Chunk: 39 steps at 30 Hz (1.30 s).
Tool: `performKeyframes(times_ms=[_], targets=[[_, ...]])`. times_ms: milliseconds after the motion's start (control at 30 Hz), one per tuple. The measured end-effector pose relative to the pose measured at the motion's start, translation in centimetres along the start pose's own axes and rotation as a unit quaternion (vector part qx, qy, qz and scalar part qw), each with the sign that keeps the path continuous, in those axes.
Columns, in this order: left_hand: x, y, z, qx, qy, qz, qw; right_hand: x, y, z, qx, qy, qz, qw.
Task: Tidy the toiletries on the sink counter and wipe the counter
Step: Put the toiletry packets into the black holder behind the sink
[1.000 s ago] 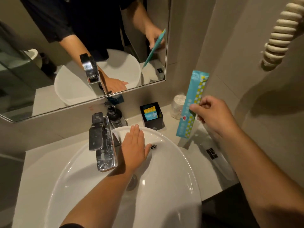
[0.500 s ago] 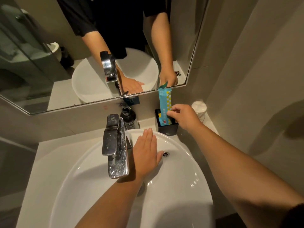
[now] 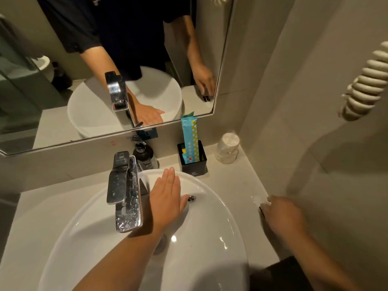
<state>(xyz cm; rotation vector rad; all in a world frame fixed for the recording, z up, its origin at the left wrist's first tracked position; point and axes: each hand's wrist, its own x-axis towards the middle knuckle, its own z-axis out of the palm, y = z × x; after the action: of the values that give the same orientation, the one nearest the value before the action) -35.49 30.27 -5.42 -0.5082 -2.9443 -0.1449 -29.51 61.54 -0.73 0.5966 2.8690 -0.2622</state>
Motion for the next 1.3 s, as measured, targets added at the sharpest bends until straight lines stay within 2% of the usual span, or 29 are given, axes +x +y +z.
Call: performKeyframes(times_ms=[67,233,367,500,633,733,833,1033,1133,1300], targets=[[0.0,0.0,0.1,-0.002,0.002,-0.002,1.000,-1.6,1.7,1.9,-0.071,-0.038,0.018,0.997],[0.1,0.2,-0.4,0.010,-0.016,-0.005,1.000,-2.8,2.0,3.1,-0.086,-0.040,0.019,0.995],[0.1,0.2,-0.7,0.006,-0.029,-0.010,1.000,-2.7,1.6,2.9,-0.028,-0.031,0.036,0.998],[0.0,0.1,-0.7,-0.013,-0.037,-0.005,0.999,-2.2,1.3,2.4,0.025,-0.060,0.060,0.996],[0.0,0.1,-0.7,-0.019,-0.043,-0.005,0.999,-1.7,0.7,0.8,0.184,-0.091,0.095,0.974],[-0.1,0.0,-0.7,-0.010,-0.050,-0.001,0.999,-1.1,-0.5,-1.5,0.349,-0.079,0.052,0.932],[-0.1,-0.1,-1.0,-0.001,-0.048,0.004,0.999,0.3,-3.5,-5.0,0.470,-0.018,-0.008,0.882],[-0.2,0.0,-1.3,0.008,-0.037,0.001,0.999,3.9,-13.9,-10.4,0.529,0.063,-0.178,0.827],[-0.1,0.0,-1.3,0.011,-0.038,0.005,0.999,4.8,-18.0,-9.4,0.519,0.045,-0.204,0.829],[-0.1,0.0,-0.9,0.011,-0.035,0.004,0.999,6.0,-19.5,-4.6,0.411,-0.033,-0.216,0.885]])
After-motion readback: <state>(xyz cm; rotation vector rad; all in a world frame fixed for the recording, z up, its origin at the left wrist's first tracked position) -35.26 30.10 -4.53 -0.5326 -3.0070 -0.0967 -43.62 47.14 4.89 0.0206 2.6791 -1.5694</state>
